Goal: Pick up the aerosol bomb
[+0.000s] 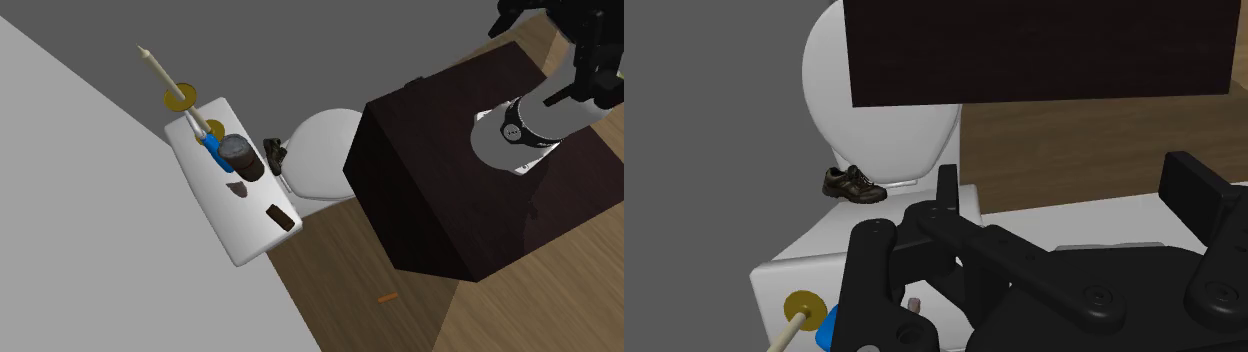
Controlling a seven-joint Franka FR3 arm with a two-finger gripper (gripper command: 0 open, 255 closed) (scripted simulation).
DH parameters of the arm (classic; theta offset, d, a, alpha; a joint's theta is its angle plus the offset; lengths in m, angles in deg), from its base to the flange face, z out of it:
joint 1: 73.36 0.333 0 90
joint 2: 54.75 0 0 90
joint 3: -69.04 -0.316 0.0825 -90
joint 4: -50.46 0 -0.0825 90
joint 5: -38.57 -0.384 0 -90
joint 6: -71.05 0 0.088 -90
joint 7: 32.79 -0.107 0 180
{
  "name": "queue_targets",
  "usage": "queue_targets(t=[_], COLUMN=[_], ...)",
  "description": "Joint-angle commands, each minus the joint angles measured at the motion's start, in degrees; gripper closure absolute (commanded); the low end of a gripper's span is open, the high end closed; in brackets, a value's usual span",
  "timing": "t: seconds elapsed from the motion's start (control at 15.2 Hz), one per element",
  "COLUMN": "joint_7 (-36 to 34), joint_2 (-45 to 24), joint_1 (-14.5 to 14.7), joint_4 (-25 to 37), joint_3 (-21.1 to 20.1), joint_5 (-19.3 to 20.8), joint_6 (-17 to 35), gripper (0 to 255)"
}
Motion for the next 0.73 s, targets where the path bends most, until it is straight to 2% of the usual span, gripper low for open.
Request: queue_targets(t=[0.0,0.66], joint_7=[0.00,7.07], joint_2=[0.00,-13.43], joint_1=[0.00,-1.59], joint_4=[0.00,-3.66], joint_3=[0.00,6.93], joint_5=[0.00,4.72], joint_6=[0.00,21.76], gripper=[0,0])
